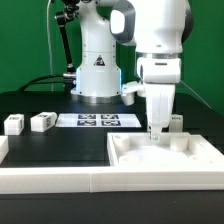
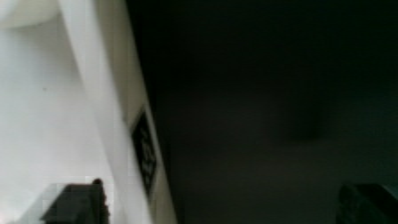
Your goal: Assemble square table
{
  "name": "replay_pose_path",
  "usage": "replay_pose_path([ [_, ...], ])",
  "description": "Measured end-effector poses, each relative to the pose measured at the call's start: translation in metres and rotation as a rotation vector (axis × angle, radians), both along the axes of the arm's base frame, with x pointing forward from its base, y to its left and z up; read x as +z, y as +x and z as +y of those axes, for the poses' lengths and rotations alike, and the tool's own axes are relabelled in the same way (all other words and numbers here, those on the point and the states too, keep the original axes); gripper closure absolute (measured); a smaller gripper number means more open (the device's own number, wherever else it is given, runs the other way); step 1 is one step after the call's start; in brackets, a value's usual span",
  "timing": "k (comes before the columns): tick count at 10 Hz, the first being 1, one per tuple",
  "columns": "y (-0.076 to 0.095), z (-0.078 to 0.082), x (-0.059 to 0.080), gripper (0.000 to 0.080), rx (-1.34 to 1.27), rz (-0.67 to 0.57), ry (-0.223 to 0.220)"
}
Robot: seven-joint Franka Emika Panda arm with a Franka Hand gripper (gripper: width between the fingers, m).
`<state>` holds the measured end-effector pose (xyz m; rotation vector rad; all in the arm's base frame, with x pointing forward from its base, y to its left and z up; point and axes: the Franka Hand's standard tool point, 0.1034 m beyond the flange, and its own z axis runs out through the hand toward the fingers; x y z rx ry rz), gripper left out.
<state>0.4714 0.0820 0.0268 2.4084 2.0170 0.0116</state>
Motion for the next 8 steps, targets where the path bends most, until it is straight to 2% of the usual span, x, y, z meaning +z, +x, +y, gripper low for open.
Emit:
replay_pose_path([
  [2, -0.008, -0.001, 0.022, 0.0151, -0.017, -0.026, -0.007],
  [3, -0.010, -0.002, 0.028, 0.0151, -0.016, -0.034, -0.009],
  [4, -0.012, -0.003, 0.031, 0.0151, -0.016, -0.036, -0.011],
  [8, -0.015, -0.007, 0.028, 0.0151, -0.019, -0.027, -0.011],
])
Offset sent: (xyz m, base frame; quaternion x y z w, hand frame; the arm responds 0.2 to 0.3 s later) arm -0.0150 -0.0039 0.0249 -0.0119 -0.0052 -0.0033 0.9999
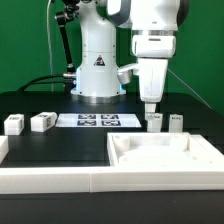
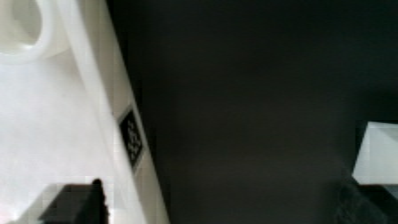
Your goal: Assemble square table
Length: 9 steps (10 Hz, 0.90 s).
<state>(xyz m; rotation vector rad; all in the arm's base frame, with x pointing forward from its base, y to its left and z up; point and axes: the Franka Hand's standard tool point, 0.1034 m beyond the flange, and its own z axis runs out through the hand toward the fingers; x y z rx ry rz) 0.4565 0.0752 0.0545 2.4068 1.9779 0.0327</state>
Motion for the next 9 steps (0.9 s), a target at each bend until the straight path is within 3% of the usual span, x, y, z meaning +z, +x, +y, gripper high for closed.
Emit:
replay_pose_path([
  [5, -0.008, 0.011, -0.002, 0.0151, -0.517, 0.001, 0.037],
  [9, -0.008, 0.012, -0.004, 0.0151, -0.704, 0.012, 0.057],
])
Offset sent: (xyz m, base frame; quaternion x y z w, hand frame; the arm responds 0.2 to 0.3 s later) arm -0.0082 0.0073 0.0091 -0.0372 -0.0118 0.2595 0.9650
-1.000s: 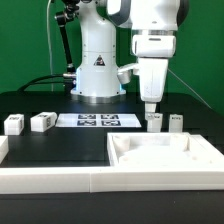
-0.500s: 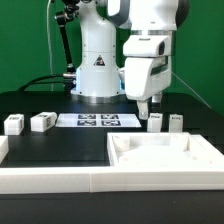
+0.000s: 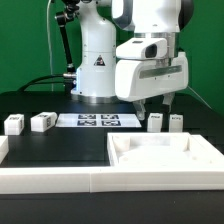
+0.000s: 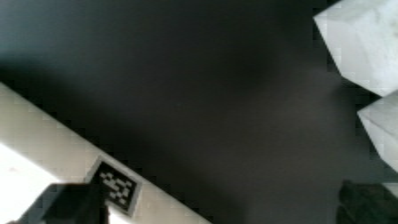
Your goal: Assemble square table
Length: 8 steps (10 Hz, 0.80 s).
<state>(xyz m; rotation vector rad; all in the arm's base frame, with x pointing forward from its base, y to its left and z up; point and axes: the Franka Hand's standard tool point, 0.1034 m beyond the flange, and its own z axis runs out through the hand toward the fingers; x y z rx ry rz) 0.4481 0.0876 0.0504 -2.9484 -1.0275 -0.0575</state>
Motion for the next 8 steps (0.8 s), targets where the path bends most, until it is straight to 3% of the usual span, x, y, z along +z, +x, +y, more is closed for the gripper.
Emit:
replay_pose_path([
  [2, -0.005, 0.003, -0.001, 0.0151, -0.221, 0.009, 0.020],
  [6, -0.011, 0.026, -0.002, 0.0151, -0.582, 0.037, 0.046],
  [8, -0.012, 0.026, -0.002, 0.0151, -0.673, 0.045, 0.053],
])
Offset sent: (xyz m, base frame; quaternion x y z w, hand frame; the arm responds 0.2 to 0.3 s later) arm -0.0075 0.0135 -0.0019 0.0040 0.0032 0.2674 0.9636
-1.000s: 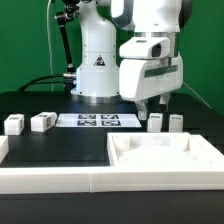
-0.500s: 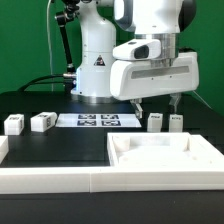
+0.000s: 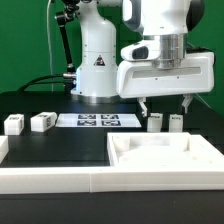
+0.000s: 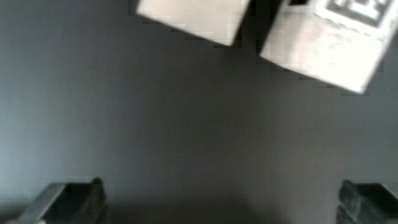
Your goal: Assemble square table
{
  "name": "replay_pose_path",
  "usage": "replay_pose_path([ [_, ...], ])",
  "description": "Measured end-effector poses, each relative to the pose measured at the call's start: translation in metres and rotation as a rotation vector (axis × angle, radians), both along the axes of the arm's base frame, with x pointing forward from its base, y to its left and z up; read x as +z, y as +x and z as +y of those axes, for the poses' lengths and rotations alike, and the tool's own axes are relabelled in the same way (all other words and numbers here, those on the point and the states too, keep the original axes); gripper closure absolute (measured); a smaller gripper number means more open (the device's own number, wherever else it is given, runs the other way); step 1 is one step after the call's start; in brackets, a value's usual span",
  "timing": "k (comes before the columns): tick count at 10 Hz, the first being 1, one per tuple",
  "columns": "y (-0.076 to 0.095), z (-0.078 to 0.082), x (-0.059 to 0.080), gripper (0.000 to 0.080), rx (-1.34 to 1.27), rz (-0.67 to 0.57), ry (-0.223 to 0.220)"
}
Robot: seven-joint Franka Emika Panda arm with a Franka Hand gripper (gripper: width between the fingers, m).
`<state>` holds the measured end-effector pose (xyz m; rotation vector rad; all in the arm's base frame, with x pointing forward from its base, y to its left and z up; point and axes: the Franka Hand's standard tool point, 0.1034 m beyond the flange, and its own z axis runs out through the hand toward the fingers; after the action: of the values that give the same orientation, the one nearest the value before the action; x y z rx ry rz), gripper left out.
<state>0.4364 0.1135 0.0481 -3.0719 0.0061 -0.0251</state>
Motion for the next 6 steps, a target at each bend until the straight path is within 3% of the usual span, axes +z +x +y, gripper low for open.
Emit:
replay_pose_path([
  [6, -0.004, 0.019, -0.003, 0.0151, -0.200, 0.017, 0.022],
])
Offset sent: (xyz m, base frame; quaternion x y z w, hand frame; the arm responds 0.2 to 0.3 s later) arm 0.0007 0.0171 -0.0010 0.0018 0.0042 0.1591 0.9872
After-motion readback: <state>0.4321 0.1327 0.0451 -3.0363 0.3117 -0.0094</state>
